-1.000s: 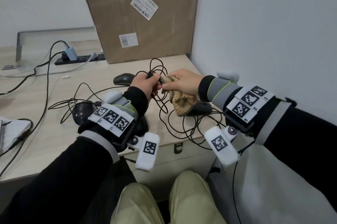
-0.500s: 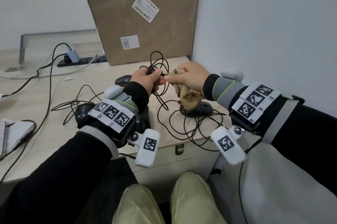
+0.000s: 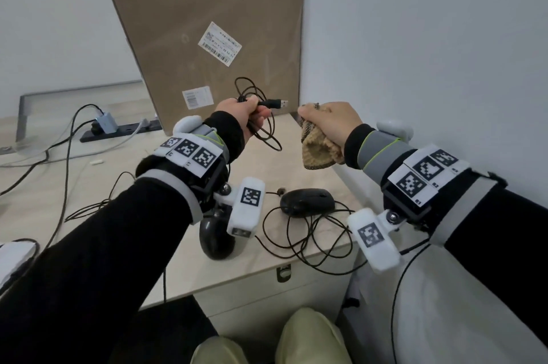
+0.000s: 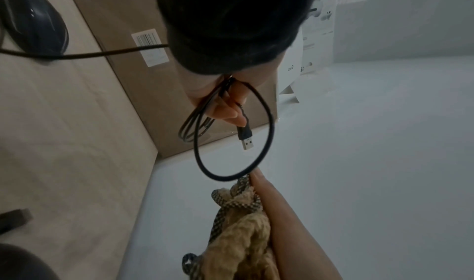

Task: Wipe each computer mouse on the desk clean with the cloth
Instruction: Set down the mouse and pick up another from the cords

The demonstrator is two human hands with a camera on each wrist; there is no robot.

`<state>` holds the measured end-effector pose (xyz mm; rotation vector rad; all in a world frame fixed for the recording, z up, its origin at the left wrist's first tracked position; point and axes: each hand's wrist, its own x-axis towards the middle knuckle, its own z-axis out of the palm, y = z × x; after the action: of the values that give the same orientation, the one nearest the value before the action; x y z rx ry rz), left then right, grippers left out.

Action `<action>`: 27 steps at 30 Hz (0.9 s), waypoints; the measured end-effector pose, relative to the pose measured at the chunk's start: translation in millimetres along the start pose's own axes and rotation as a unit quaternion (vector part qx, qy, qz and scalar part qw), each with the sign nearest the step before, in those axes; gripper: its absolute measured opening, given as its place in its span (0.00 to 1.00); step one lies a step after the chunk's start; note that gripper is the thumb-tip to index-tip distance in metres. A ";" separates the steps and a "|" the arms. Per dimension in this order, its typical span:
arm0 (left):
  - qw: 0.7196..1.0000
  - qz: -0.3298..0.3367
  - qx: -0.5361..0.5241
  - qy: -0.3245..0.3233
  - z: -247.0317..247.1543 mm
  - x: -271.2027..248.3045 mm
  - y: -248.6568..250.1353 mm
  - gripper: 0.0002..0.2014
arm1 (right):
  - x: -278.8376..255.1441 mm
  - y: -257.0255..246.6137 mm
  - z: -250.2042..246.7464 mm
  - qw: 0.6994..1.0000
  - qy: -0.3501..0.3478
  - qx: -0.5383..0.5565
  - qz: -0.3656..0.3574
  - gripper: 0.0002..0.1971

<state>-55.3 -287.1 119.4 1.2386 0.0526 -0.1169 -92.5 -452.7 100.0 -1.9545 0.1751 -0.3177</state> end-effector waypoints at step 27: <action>0.886 -0.179 0.428 -0.001 -47.9 -4.5 -65.2 0.10 | 8.5 -13.3 77.6 0.894 -0.300 -0.319 -0.097 0.25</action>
<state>-66.3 -262.4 43.0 2.1078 0.2488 -0.5042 -61.3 -381.5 84.7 -2.6299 -0.3699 0.2690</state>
